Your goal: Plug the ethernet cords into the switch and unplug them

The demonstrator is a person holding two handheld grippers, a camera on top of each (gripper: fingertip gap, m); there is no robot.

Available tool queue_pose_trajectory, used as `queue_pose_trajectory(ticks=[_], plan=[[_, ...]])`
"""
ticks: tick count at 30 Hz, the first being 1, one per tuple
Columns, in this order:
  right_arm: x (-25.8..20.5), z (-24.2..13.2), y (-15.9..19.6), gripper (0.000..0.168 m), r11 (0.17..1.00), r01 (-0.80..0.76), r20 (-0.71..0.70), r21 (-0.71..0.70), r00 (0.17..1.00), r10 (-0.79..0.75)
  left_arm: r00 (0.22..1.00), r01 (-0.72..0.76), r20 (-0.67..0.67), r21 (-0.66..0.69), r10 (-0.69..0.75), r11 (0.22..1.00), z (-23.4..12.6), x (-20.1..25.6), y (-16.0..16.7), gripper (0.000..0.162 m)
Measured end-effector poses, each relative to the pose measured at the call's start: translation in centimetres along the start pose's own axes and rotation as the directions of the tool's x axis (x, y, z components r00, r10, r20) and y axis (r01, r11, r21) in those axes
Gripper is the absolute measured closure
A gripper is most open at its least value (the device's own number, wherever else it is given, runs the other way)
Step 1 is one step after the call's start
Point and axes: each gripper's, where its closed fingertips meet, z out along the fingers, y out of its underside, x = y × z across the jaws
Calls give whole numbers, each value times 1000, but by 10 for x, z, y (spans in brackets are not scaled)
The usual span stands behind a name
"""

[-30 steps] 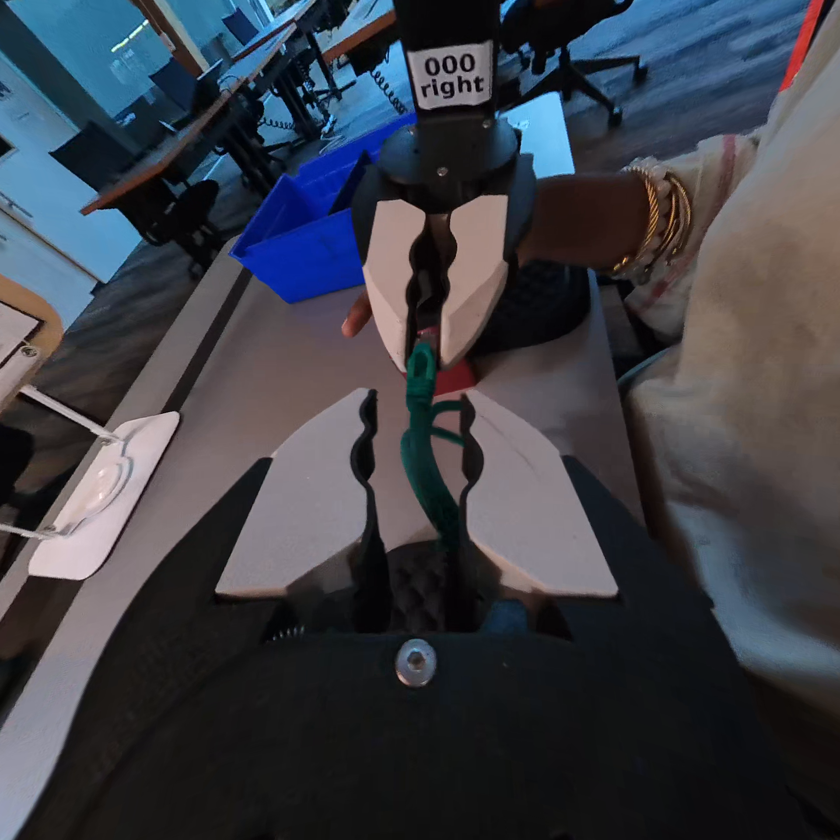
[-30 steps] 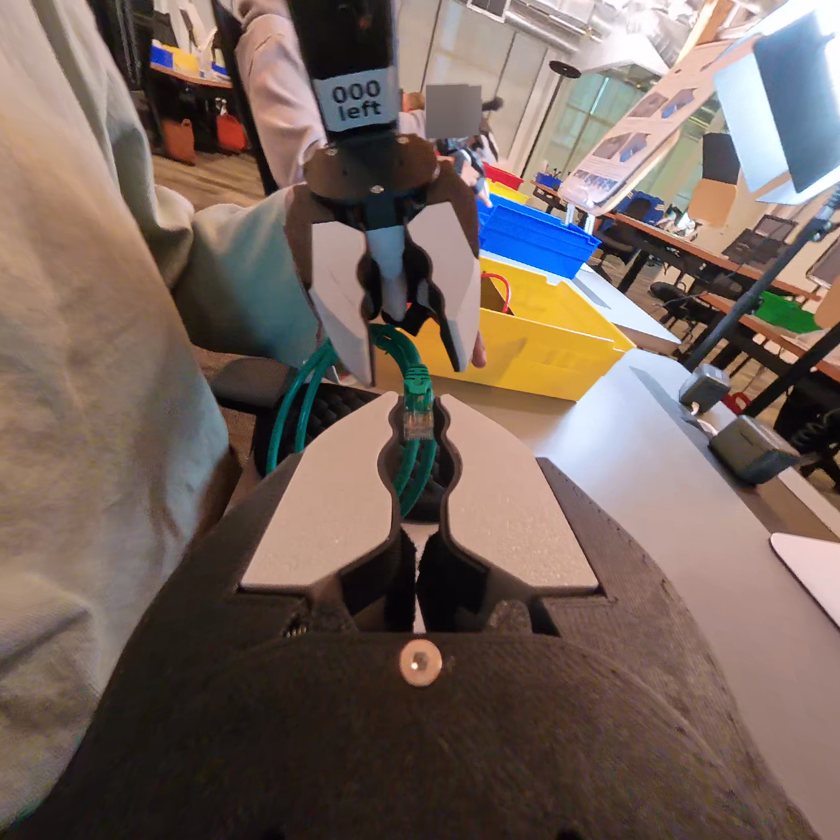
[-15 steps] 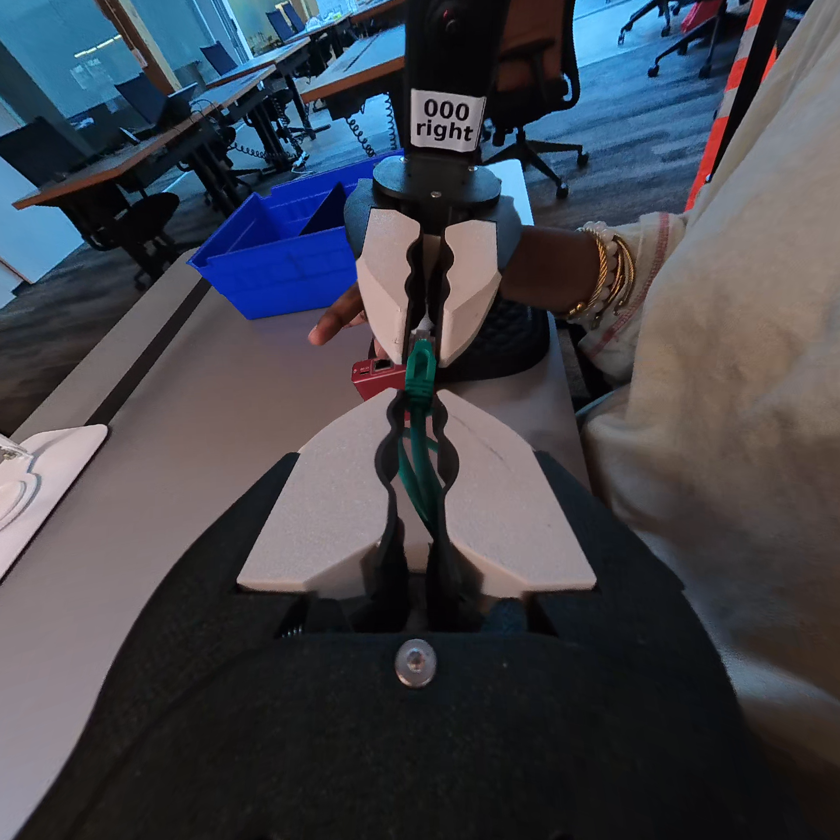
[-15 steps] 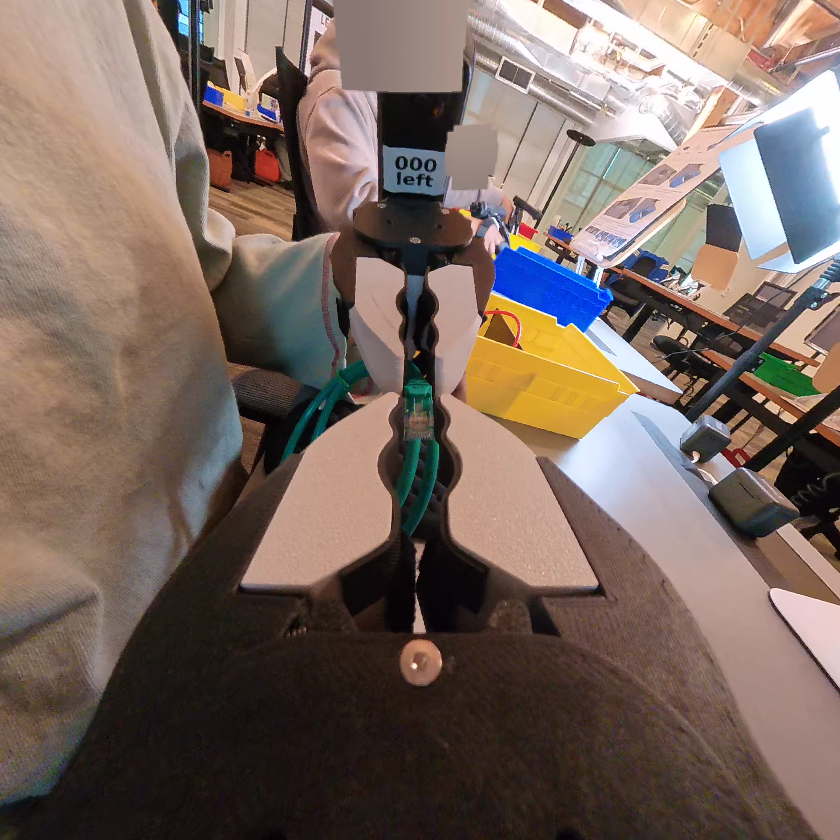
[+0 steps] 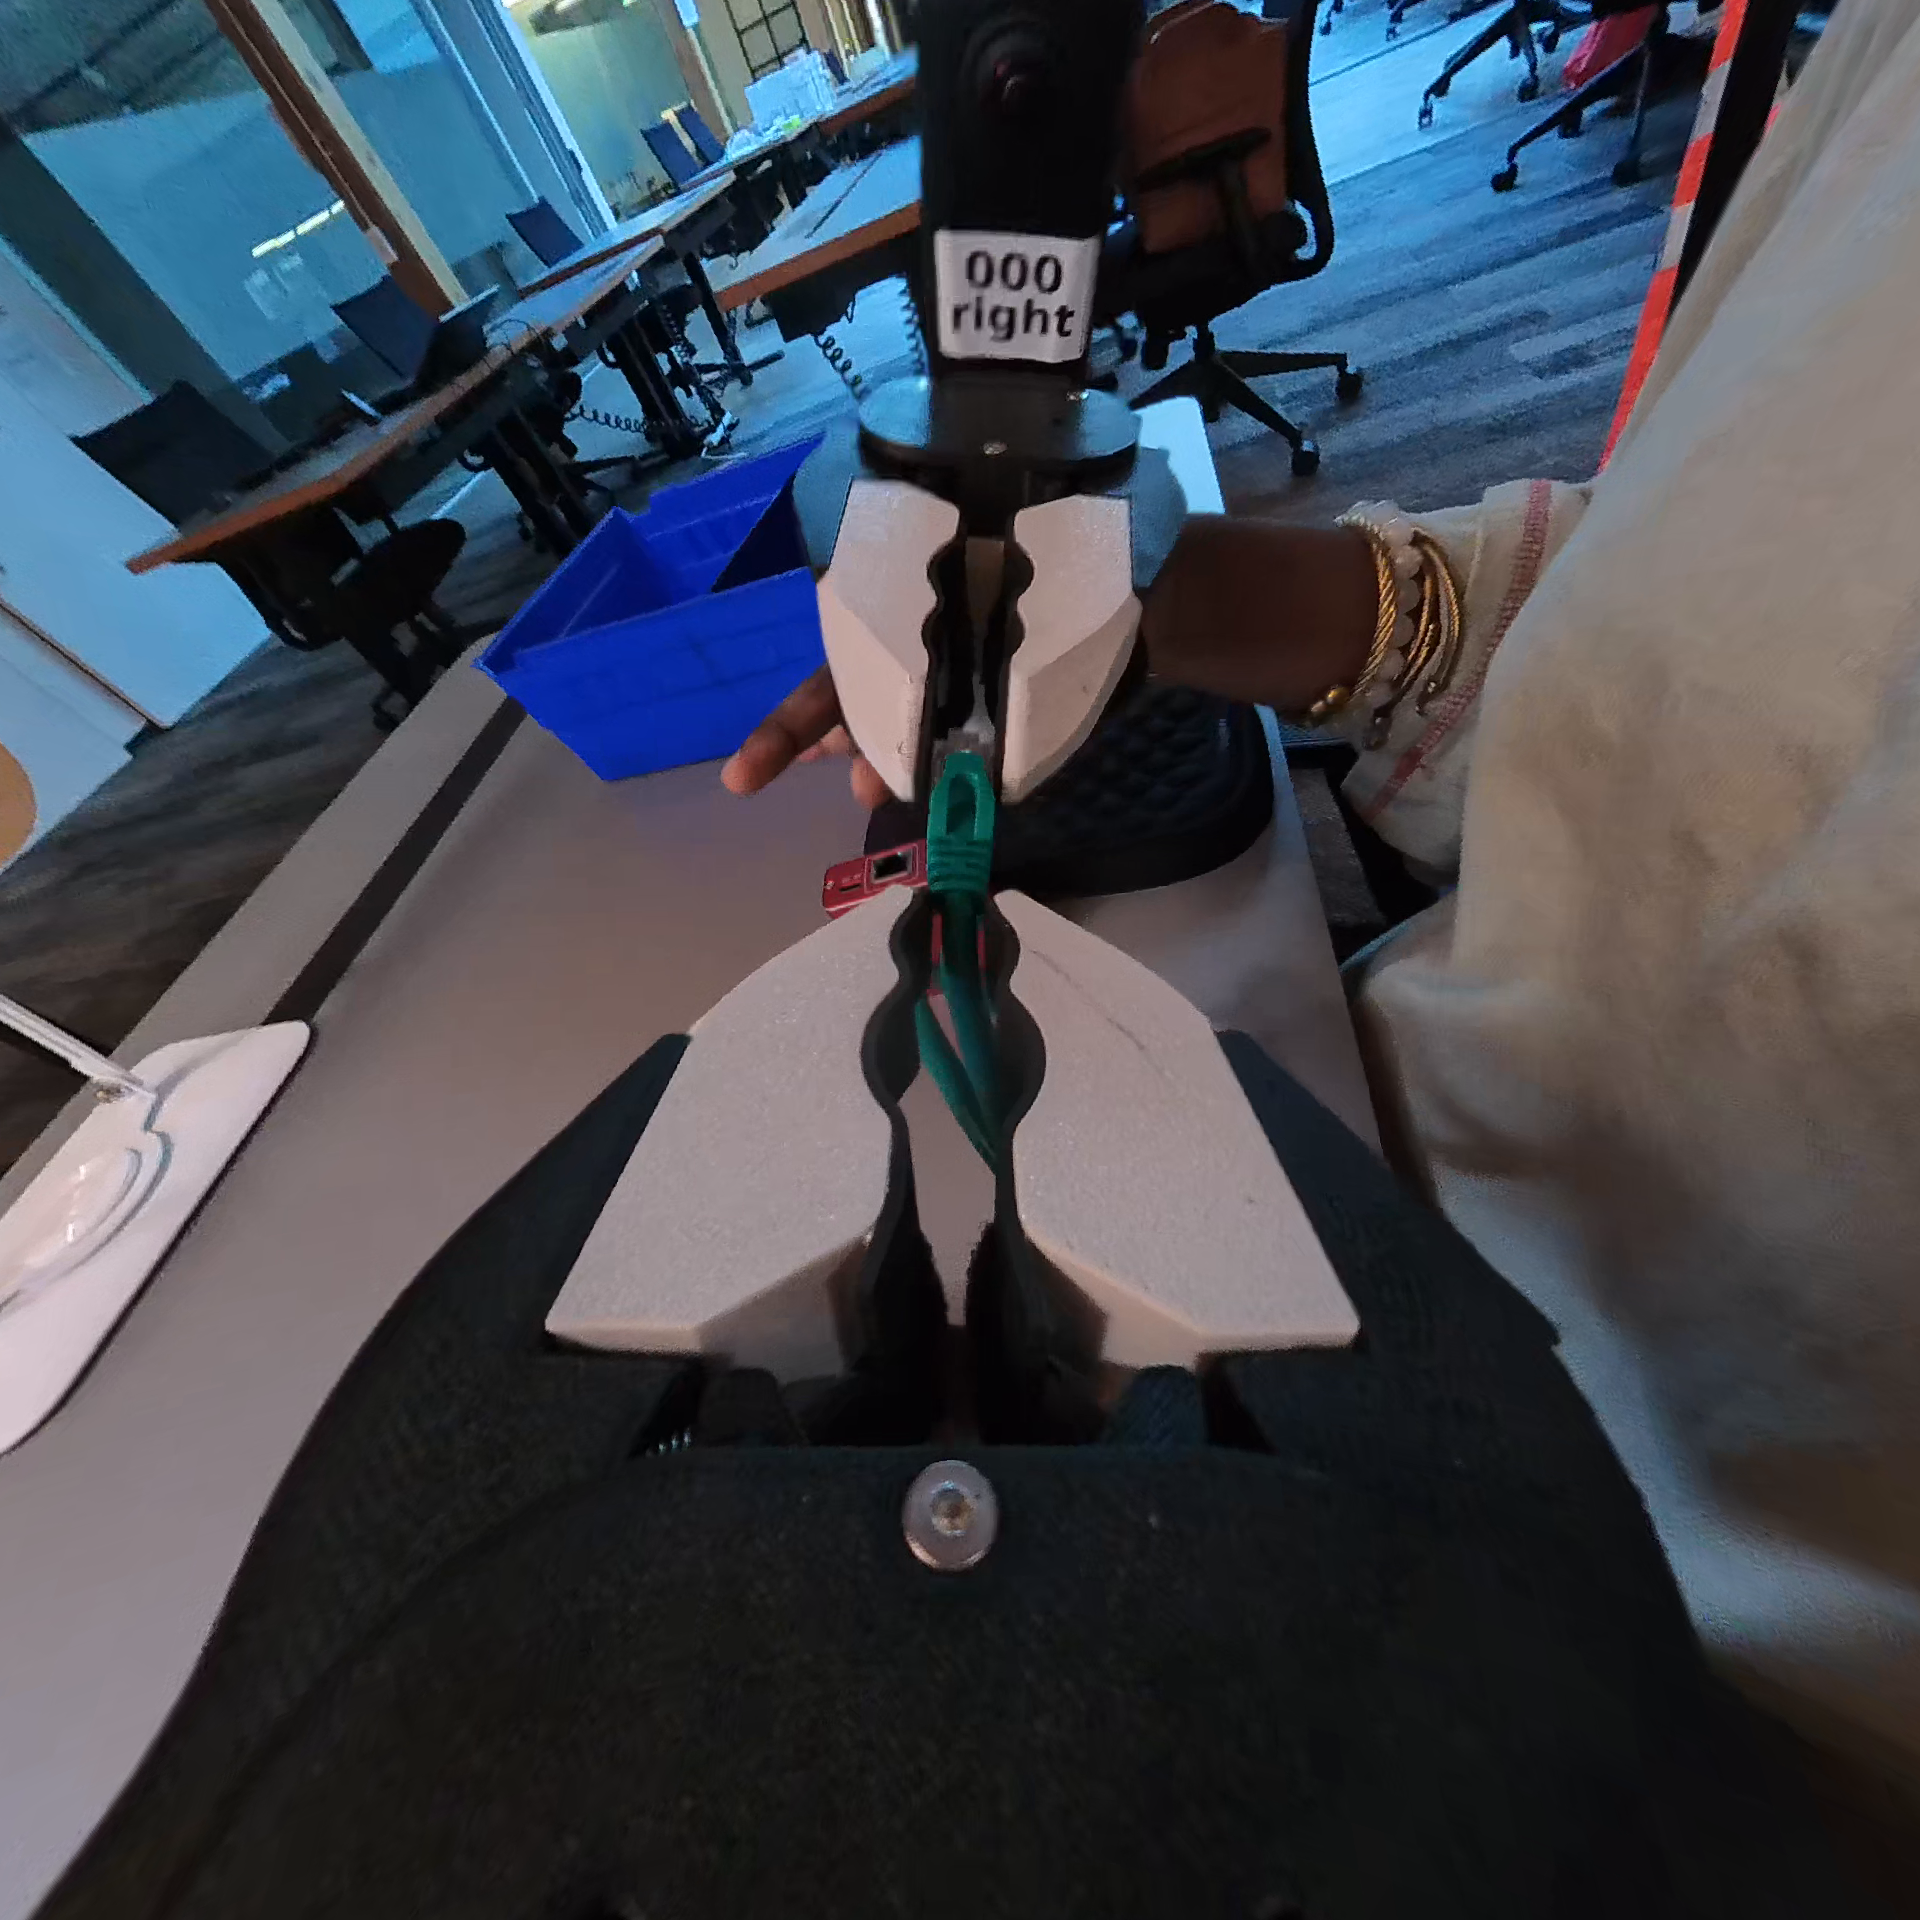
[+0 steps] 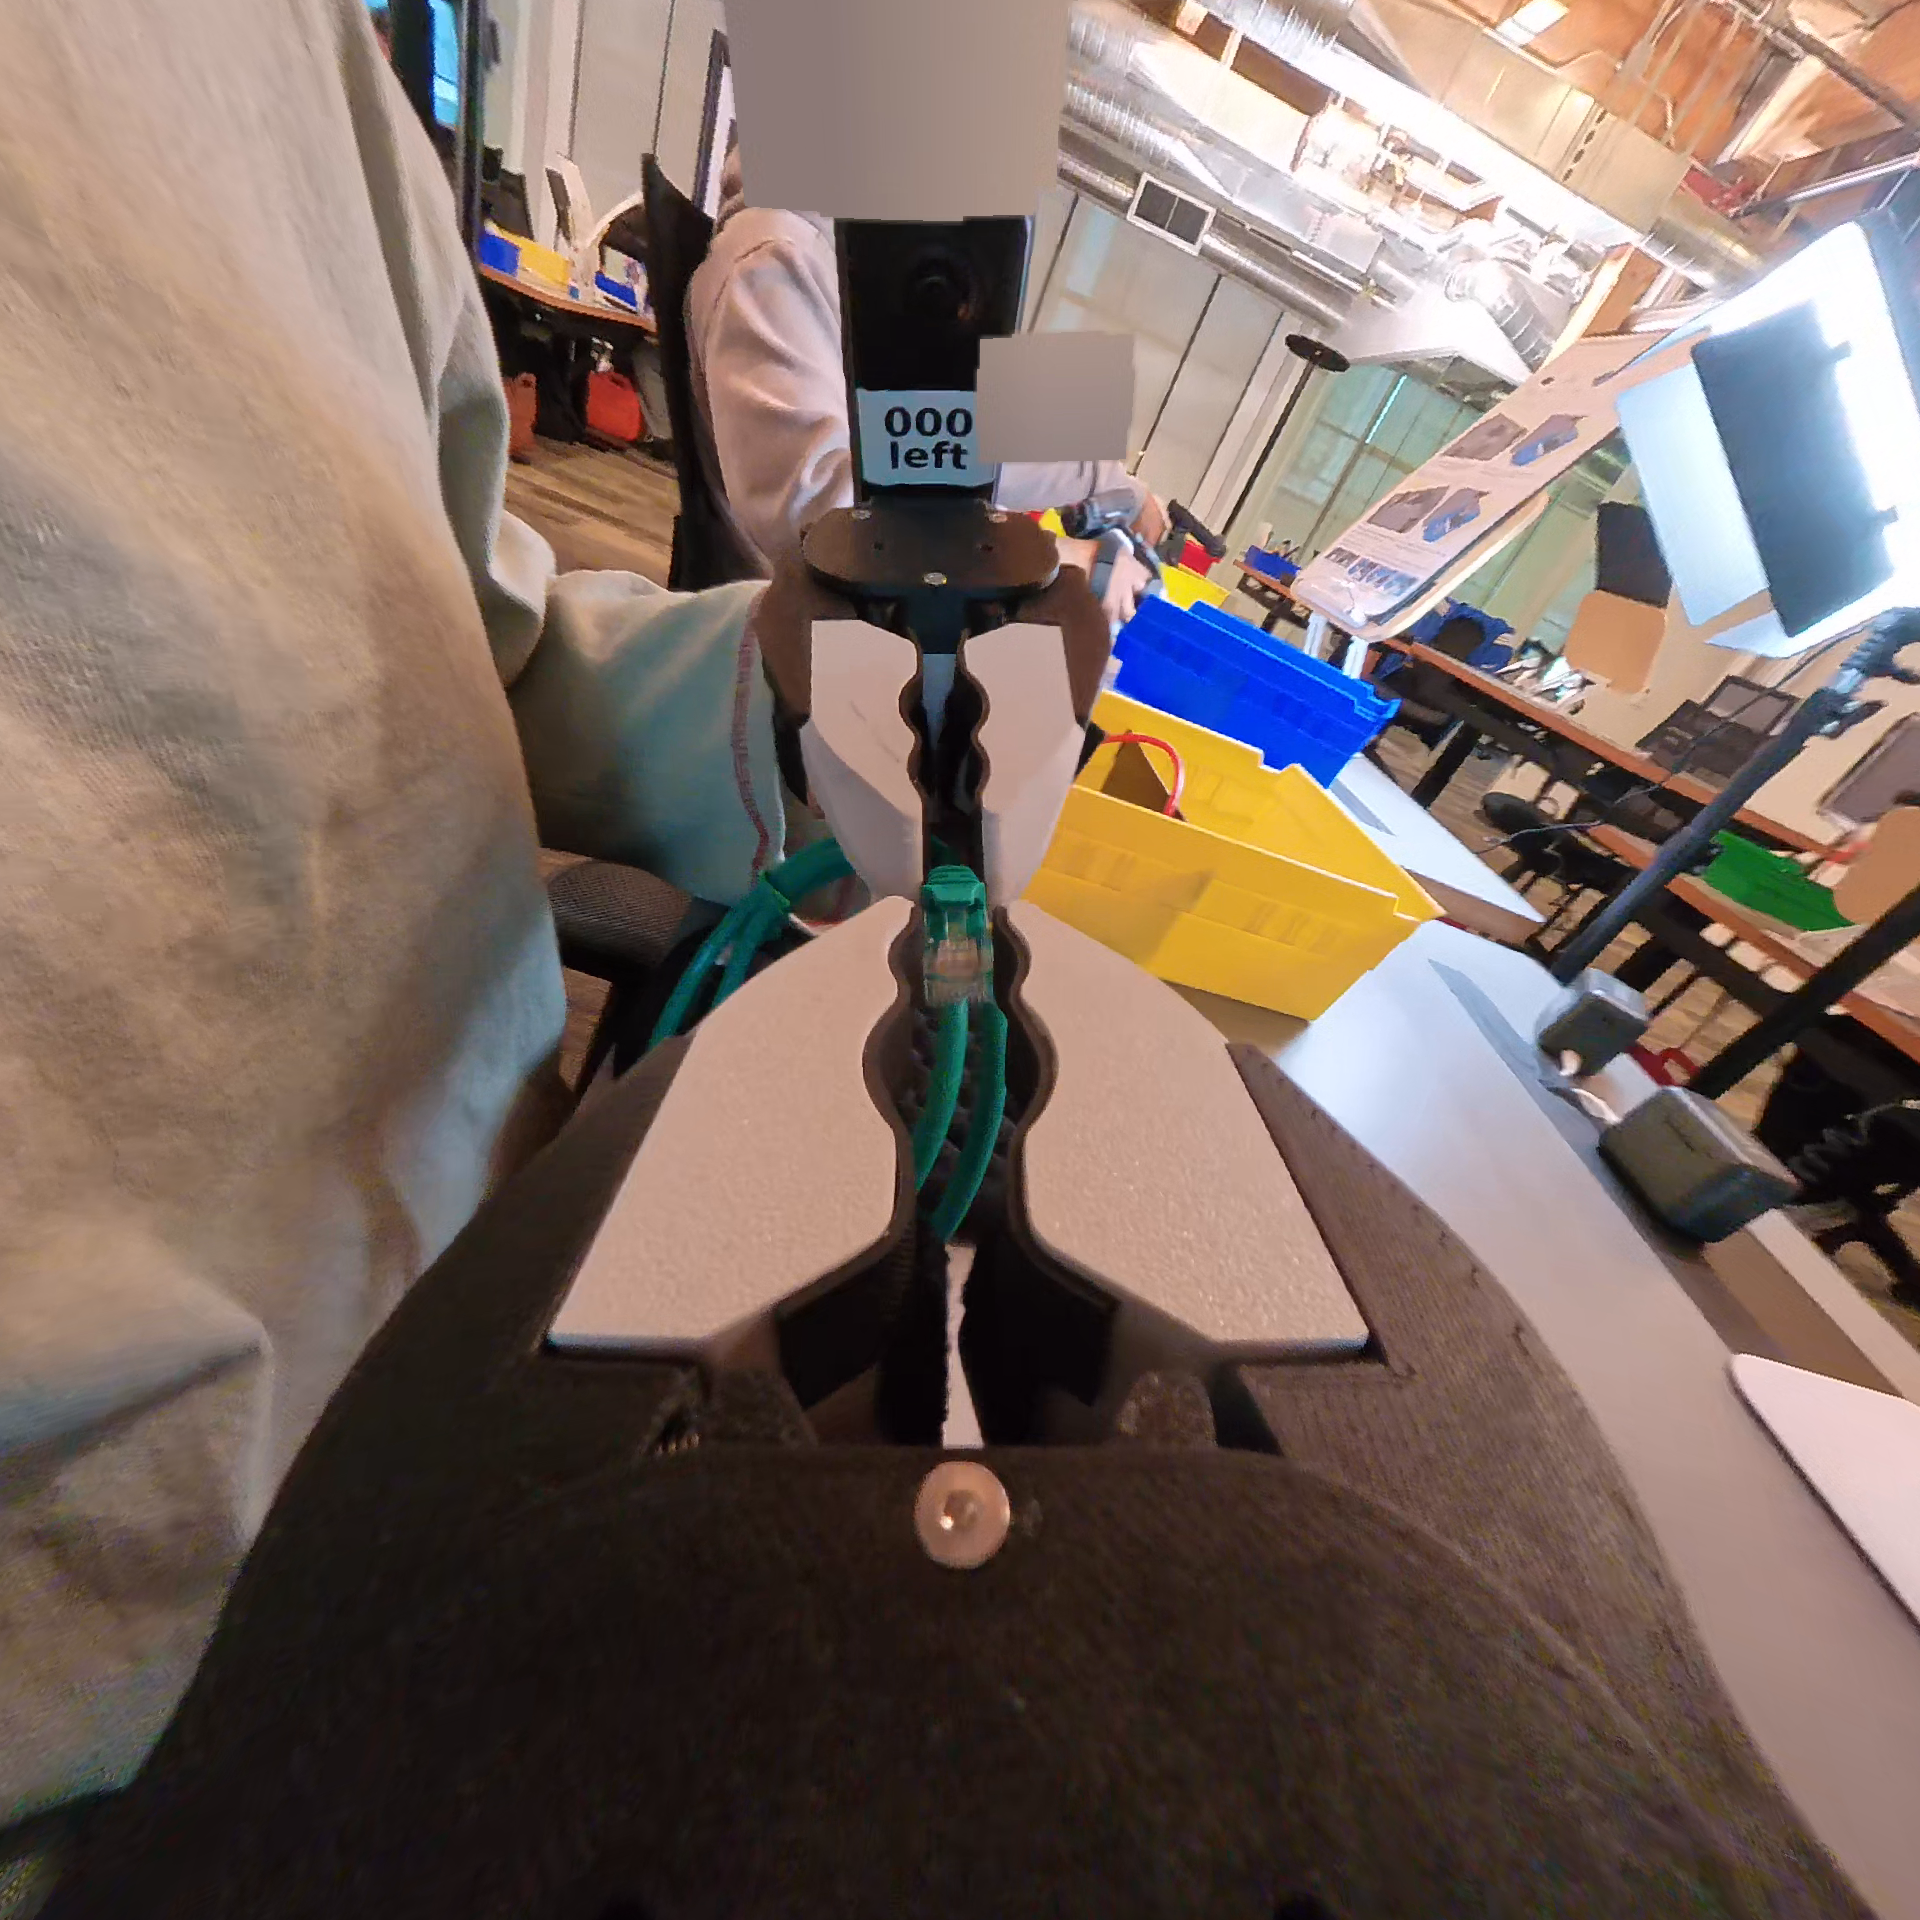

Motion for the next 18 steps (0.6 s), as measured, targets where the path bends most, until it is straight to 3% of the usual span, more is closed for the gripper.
queue_pose_trajectory(ticks=[1, 4, 8, 11, 18], plan=[[4, -4, -3, 148, 1000, 15, -34, -1, 999, -15, 1000, 4, 0, -11, -4, 1000, -2, -1, 0, 154], [23, -35, -3, 94, 999, 17, -181, -45, 983, -25, 1000, 23, 13, -47, -22, 999, -13, -6, 3, 154], [29, -88, 63, 63, 931, -106, -215, -349, 976, 31, 1000, 16, 27, -24, -16, 1000, -27, -9, 0, 154], [20, -97, 101, 62, 879, -223, -135, -422, 974, 182, 999, -4, 37, -6, 4, 1000, -29, -10, -4, 154], [16, -81, 145, 81, 754, -254, -15, -606, 951, 309, 999, -37, 29, 6, 37, 999, -25, -3, -9, 154]])
